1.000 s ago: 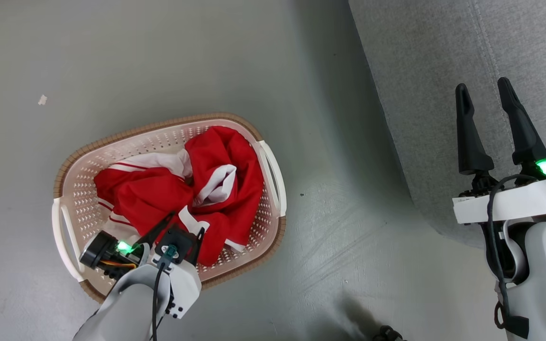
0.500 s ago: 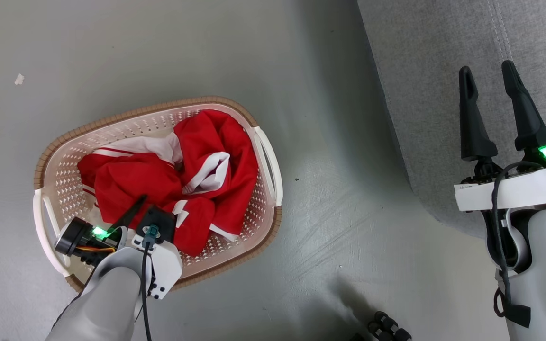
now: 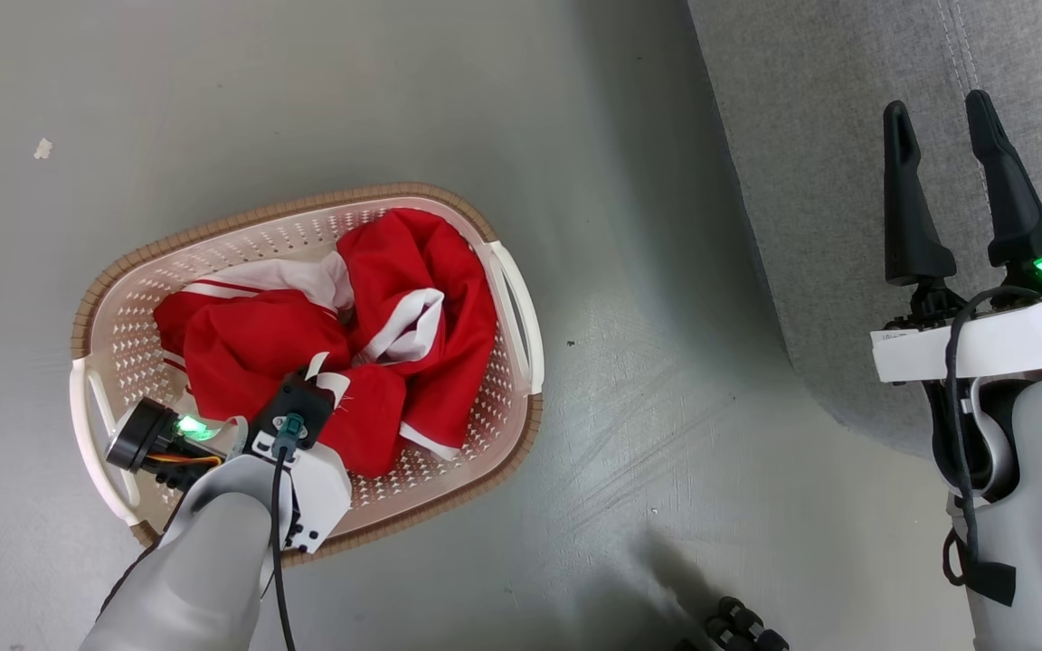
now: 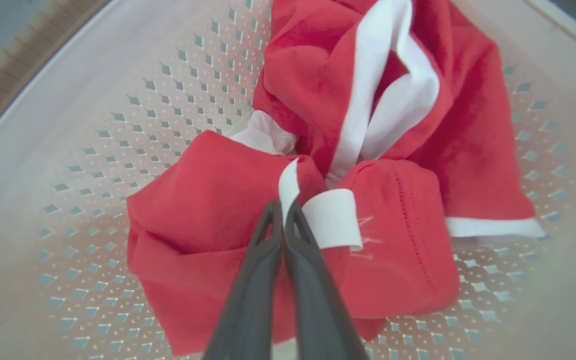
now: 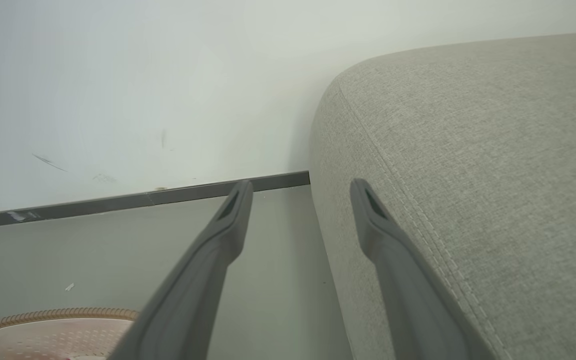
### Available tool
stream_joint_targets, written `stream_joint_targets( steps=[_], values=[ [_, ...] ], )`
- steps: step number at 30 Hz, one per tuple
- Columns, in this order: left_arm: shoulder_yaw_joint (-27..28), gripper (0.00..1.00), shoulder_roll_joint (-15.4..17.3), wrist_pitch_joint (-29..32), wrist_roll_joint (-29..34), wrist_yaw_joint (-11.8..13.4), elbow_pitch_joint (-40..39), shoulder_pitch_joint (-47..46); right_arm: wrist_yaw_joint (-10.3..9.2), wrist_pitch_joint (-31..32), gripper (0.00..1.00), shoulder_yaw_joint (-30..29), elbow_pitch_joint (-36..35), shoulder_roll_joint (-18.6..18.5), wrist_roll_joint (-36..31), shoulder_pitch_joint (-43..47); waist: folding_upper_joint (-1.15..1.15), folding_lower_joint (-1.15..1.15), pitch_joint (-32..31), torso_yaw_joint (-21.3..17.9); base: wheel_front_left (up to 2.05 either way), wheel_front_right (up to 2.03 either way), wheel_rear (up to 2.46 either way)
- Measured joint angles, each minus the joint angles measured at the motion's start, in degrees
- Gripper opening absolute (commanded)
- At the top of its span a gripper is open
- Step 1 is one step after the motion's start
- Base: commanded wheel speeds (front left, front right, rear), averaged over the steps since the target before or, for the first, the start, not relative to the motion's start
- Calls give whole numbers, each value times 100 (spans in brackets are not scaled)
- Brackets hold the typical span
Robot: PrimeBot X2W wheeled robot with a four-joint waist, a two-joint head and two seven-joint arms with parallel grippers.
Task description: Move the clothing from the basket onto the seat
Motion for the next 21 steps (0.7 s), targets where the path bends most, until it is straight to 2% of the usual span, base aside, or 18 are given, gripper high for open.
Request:
stream_joint_targets(
  steps=[15, 21],
  values=[
    [157, 0, -47, -145, -203, -5, -502, -23, 0, 0, 100, -15, 152, -1, 44, -49, 0, 0, -332, 188, 0, 0, 0],
    [255, 0, -51, -151, -260, 69, -1240, -21, 0, 0, 100, -13, 214, -5, -38, -111, 0, 0, -525, 315, 0, 0, 0]
  ],
)
